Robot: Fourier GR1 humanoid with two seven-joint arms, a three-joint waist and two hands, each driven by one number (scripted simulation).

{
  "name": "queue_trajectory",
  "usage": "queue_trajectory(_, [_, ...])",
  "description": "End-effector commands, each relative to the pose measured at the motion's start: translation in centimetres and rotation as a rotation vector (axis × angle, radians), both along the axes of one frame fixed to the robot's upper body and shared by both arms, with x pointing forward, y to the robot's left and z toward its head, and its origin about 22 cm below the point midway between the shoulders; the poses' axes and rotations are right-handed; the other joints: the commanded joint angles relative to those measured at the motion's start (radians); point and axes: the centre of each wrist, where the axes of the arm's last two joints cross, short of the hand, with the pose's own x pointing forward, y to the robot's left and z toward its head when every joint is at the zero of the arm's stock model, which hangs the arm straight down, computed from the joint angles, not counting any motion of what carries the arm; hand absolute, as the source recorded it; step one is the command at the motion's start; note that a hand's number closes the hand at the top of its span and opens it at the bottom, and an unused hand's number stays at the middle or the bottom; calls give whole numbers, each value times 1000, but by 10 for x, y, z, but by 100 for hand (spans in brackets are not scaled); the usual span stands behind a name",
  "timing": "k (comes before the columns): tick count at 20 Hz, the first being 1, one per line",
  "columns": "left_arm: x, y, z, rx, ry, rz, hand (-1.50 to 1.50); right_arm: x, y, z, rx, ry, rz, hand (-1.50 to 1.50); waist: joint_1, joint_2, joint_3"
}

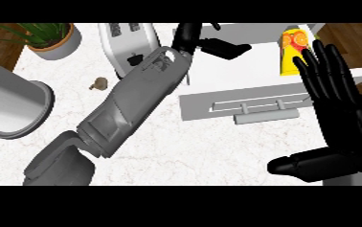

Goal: Pick up the cup, place it into the drawer and close the drawer

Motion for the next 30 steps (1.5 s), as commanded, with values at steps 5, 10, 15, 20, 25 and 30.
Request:
queue_trajectory(5, [0, -3, 6, -68, -4, -15, -150, -6, 11, 9, 47, -18, 31, -150, -2, 1, -1])
queue_trajectory(10, [-5, -10, 18, -218, -34, -104, -150, -1, -20, 1, 58, 3, 39, -150, 35, -7, -1])
queue_trajectory(15, [1, -1, 24, -345, -60, -125, -150, -7, -28, 9, 63, 11, 52, -150, 75, -16, -2])
queue_trajectory(20, [2, 30, 33, -384, -25, -98, -150, -28, -32, 13, -11, 4, 84, 150, 111, -30, -2])
queue_trajectory(25, [-7, 53, 14, -457, -23, -23, -150, -32, -37, 24, -243, -6, 109, 150, 120, -32, -3])
queue_trajectory(30, [-19, 112, 14, -459, 0, 14, -150, -33, -25, 16, -346, 30, 86, 150, 143, -37, -3])
